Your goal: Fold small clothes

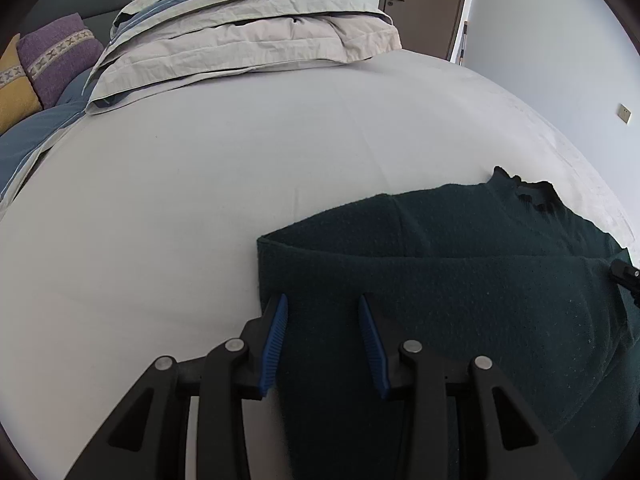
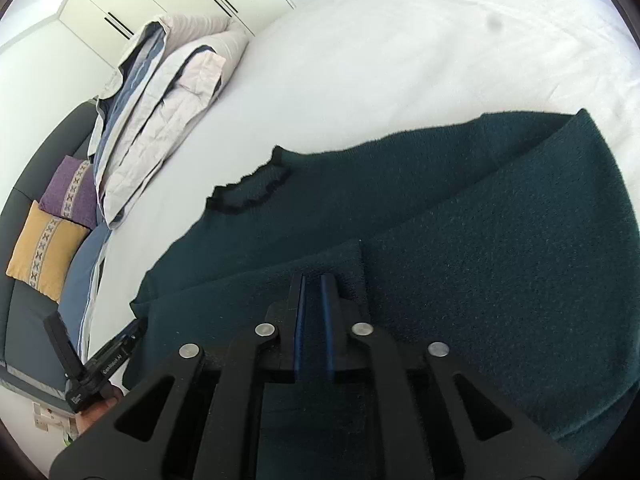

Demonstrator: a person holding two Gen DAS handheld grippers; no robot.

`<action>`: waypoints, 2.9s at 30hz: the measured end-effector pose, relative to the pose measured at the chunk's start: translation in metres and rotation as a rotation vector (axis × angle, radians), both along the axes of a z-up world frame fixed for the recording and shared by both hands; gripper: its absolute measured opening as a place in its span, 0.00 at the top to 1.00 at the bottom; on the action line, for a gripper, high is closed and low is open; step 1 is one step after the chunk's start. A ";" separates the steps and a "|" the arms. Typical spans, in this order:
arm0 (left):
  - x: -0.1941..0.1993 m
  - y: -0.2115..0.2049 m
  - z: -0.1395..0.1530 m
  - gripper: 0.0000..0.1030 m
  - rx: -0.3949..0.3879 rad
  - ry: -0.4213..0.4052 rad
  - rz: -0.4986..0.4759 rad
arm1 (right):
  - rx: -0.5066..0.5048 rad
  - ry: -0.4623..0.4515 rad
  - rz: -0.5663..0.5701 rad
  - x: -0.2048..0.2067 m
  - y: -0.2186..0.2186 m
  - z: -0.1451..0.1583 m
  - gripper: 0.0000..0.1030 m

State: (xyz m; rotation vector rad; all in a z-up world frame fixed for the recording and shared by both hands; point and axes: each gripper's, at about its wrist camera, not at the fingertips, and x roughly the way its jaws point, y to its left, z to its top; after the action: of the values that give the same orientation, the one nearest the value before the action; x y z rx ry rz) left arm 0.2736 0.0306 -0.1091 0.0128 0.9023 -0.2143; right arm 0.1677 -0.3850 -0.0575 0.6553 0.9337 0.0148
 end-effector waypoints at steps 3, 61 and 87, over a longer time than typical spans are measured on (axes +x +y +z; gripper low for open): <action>0.000 -0.002 -0.001 0.60 0.007 -0.006 -0.001 | -0.026 0.004 0.045 0.002 0.007 0.002 0.91; -0.330 0.122 -0.022 0.39 -0.548 0.431 -0.005 | -0.041 0.143 0.009 -0.385 -0.070 0.058 0.52; -0.335 0.113 -0.021 0.90 -0.536 0.432 -0.071 | -0.174 0.522 0.227 -0.381 -0.061 0.005 0.53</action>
State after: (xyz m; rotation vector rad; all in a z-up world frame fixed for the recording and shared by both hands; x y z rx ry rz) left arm -0.0613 0.1438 -0.1305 -0.5163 1.2501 -0.5341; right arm -0.2135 -0.4465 -0.0528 0.3910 1.4917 -0.0375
